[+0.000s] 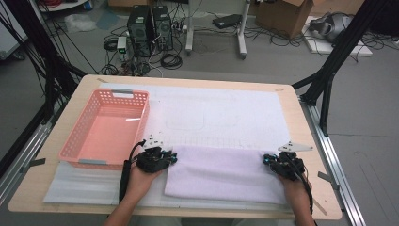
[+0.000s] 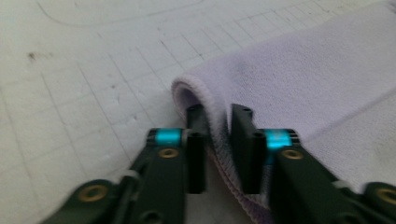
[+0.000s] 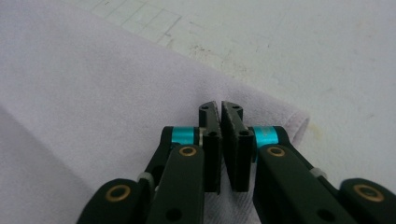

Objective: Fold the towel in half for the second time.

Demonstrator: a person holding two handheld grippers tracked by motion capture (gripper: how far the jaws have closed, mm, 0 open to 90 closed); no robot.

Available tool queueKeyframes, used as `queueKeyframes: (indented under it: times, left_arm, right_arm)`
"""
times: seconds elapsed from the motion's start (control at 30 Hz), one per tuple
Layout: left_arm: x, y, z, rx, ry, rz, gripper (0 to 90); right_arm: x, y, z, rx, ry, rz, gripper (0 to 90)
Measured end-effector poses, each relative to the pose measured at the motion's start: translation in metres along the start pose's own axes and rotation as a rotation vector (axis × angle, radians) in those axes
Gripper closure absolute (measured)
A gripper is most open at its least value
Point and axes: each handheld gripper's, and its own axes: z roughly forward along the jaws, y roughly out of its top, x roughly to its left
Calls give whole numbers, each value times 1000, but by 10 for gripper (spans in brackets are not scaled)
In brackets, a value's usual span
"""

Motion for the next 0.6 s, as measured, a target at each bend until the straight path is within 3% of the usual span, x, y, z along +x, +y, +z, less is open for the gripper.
queueKeyframes:
  times: [0.17, 0.3, 0.37, 0.43, 0.47, 0.53, 0.6]
  left_arm:
    - [2, 6, -1, -56, 23, -31, 849]
    - [4, 10, -1, -91, 27, -90, 843]
    - [3, 10, 0, -70, 48, -83, 795]
    - [7, 9, -3, -82, 63, -72, 693]
    - [9, 10, -6, -105, 55, -85, 637]
    - [13, 13, -9, -128, 29, -99, 619]
    - [15, 16, -6, -107, 2, -105, 600]
  right_arm:
    - [-3, 4, -1, -88, -47, 28, 880]
    - [-7, 9, 4, -132, -102, 36, 879]
    - [-7, 9, 7, -125, -119, 74, 850]
    - [-6, 9, 7, -117, -160, 64, 748]
    - [-7, 9, 5, -121, -146, 72, 730]
    - [-10, 12, -1, -142, -82, 75, 679]
    - [-10, 17, -1, -127, -3, 53, 628]
